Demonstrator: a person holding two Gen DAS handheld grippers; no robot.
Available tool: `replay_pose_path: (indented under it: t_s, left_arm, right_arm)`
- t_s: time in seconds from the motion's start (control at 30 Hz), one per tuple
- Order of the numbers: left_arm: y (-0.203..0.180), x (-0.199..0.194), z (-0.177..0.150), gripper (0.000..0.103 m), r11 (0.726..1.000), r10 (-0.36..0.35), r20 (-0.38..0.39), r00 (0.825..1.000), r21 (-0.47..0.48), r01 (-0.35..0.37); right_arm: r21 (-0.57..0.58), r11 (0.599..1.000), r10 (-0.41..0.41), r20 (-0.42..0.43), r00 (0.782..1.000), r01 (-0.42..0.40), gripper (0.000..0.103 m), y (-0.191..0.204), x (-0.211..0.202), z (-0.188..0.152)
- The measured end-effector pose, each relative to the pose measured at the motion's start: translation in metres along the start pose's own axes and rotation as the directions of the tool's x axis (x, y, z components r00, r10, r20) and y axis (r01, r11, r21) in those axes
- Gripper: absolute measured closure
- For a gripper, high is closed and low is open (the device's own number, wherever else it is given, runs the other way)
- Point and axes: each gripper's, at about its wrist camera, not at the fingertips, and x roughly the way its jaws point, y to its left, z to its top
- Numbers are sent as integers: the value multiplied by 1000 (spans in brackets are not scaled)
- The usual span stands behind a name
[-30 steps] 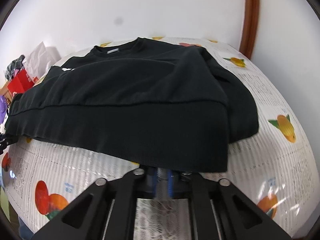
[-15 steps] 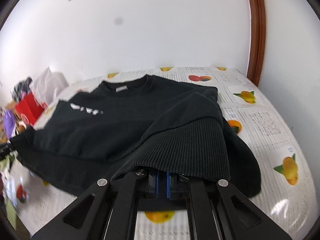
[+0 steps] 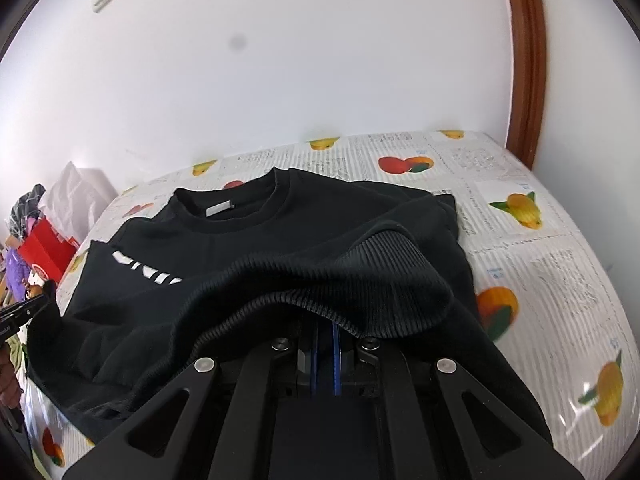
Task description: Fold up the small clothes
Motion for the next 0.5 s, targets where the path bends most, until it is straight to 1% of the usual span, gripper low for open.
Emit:
replay_pose_path:
  t_s: [0.1, 0.17, 0.23, 0.27, 0.3, 0.33, 0.37, 0.4, 0.47, 0.5]
  left_arm:
    - [4, 13, 8, 88, 1000, -20, -20, 1000, -18, 19]
    - [6, 19, 11, 88, 998, -51, -39, 998, -30, 50]
    - [7, 22, 12, 88, 996, -81, -53, 995, -28, 79]
    - [8, 22, 12, 88, 995, -94, -59, 994, -23, 93]
    - [8, 22, 12, 84, 993, -115, -65, 991, -17, 114]
    - [9, 20, 10, 81, 990, -144, -70, 987, -13, 143]
    - [10, 19, 9, 73, 987, -162, -73, 984, -10, 162]
    - [11, 17, 7, 67, 983, -181, -75, 981, -8, 181]
    - [13, 13, 2, 65, 975, -222, -83, 972, -5, 222]
    - [14, 11, 0, 65, 970, -243, -90, 966, -5, 244]
  right_arm:
    - [-2, 999, -33, -28, 999, 33, 94, 0, 20, 14]
    - [-1, 999, -51, -47, 998, 51, 89, 0, 30, 23]
    - [-13, 998, -65, -51, 997, 64, 87, 0, 35, 30]
    - [-28, 997, -73, -50, 996, 71, 80, 0, 36, 34]
    - [-41, 996, -75, -49, 996, 73, 74, 0, 36, 36]
    - [-51, 996, -72, -48, 996, 69, 62, 0, 36, 38]
    - [-66, 996, -60, -44, 997, 57, 54, -1, 36, 39]
    - [-76, 996, -56, -42, 998, 53, 52, -2, 36, 40]
    - [-107, 993, -64, -52, 997, 58, 47, -2, 39, 40]
    - [-114, 992, -58, -63, 996, 51, 47, -3, 42, 40]
